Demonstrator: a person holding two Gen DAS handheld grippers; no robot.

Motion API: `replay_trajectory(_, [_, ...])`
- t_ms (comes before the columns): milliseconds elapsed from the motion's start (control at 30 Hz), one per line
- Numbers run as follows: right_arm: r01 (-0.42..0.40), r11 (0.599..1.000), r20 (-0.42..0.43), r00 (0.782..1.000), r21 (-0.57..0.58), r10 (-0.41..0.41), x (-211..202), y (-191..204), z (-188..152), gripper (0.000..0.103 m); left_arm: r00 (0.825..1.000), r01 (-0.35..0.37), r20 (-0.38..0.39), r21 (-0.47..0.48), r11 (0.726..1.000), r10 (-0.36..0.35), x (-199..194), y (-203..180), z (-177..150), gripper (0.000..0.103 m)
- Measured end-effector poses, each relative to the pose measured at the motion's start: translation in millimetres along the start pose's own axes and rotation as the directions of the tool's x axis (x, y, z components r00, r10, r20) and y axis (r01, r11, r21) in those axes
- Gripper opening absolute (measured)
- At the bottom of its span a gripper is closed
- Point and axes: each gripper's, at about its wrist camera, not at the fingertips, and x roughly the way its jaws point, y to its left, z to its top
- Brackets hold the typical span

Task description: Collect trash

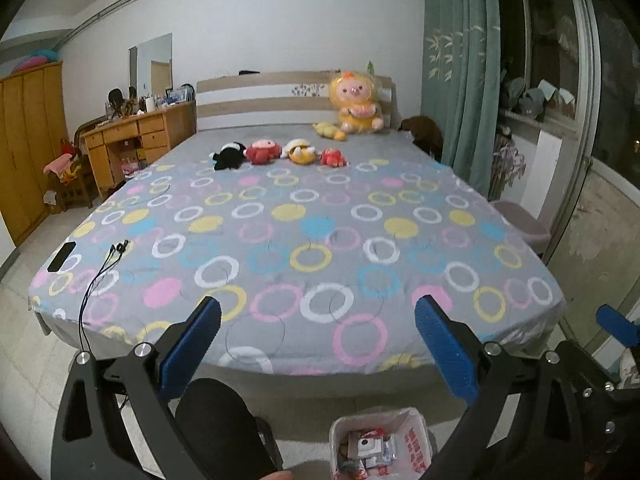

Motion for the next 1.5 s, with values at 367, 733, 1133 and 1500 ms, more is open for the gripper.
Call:
replay_trajectory(367, [0.001, 1.000, 0.006, 1.000, -0.009, -0.001, -3.1, 3.8, 2.4, 0.096, 0.998, 0.001, 0.056, -0.004, 1.000, -0.001, -21.0, 3.7, 10.5, 0.095])
replay_trajectory(733, [0.007, 1.000, 0.004, 1.000, -0.010, -0.007, -4.3, 7.8, 2.1, 0.096, 0.999, 0.004, 0.052, -0.010, 1.000, -0.003, -25.1, 4.9, 15.1, 0.095])
replay_trajectory(1133, [-0.004, 1.000, 0.016, 1.000, -0.016, 0.004, -7.9, 9.0, 1.0, 0.096, 0.998, 0.001, 0.060, -0.017, 1.000, 0.000, -31.1, 1.3, 17.1, 0.095])
replay_trajectory(1500, [-0.005, 1.000, 0.013, 1.000, -0.011, 0.005, -8.7, 4.7, -0.1, 0.096, 0.998, -0.002, 0.066, -0.018, 1.000, 0.003, -32.6, -0.9, 16.5, 0.095])
